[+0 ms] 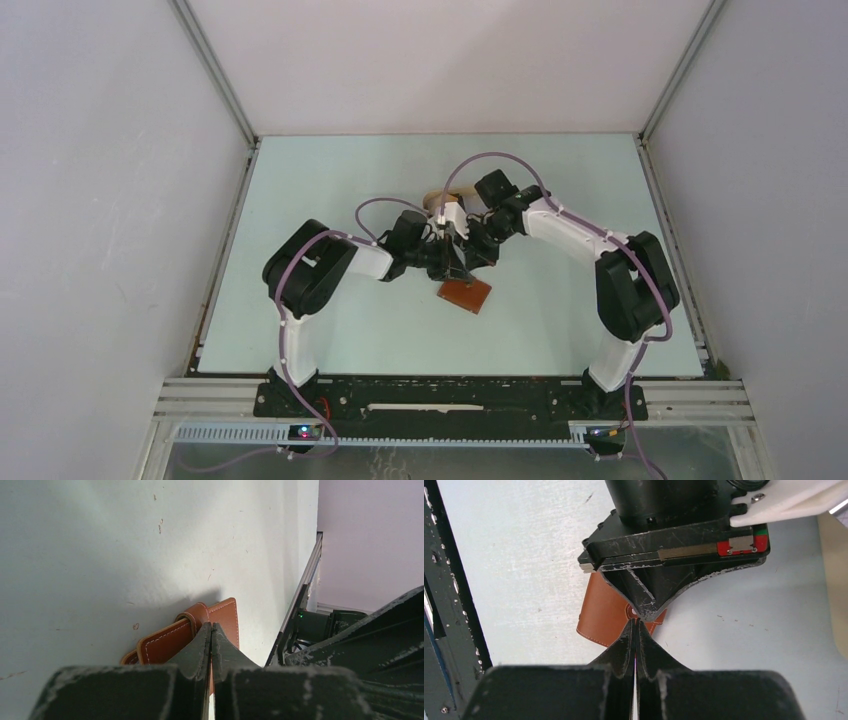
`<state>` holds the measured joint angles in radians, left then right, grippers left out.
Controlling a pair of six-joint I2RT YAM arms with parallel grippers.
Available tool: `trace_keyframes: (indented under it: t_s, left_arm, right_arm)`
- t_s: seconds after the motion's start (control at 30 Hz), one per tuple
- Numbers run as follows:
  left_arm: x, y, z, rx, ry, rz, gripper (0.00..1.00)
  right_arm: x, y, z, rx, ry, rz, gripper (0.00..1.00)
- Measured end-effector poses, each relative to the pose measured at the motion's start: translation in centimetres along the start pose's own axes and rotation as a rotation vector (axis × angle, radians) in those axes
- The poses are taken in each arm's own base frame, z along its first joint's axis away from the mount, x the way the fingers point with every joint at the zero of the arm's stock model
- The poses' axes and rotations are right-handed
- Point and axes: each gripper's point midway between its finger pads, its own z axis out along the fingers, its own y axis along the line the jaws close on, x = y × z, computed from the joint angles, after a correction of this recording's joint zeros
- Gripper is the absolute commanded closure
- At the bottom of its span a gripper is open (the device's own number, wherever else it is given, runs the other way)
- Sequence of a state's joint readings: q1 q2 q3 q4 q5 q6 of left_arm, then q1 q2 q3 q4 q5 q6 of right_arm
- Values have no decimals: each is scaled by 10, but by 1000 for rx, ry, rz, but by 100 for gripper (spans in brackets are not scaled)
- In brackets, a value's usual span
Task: Put the credit cards into the card holder
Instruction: Close the card holder at the center of the board.
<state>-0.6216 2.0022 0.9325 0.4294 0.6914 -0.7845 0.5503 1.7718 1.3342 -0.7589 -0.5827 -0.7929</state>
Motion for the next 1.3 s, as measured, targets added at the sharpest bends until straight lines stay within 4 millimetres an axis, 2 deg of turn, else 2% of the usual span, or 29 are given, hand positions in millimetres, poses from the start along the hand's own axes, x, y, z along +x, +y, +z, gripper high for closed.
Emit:
trace_keyframes:
  t_s: [0.13, 0.27, 0.47, 0.63, 0.8, 0.93, 1.13, 1.3]
  left_arm:
    - [0, 0, 0, 1, 2, 5, 97]
    - [1, 2, 0, -3, 1, 12, 97]
    - [0, 2, -1, 3, 0, 16, 97]
    - [0, 1, -1, 4, 0, 17, 97]
    - [1, 1, -1, 10, 3, 18, 97]
    - [3, 0, -1, 17, 7, 20, 97]
    - [4, 0, -1, 20, 7, 21, 97]
    - [4, 0, -1, 25, 4, 23, 97]
  right_arm:
    - [11, -1, 11, -2, 46, 31, 100]
    - [39, 2, 37, -40, 152, 87, 100]
    - [48, 3, 37, -35, 185, 122, 100]
    - [44, -1, 29, -27, 146, 141, 100]
    - [23, 0, 11, -15, 59, 161, 100]
    - [14, 4, 7, -24, 26, 173, 100]
    - [14, 10, 16, -36, 43, 185, 100]
    - [39, 17, 46, -66, 153, 240, 100]
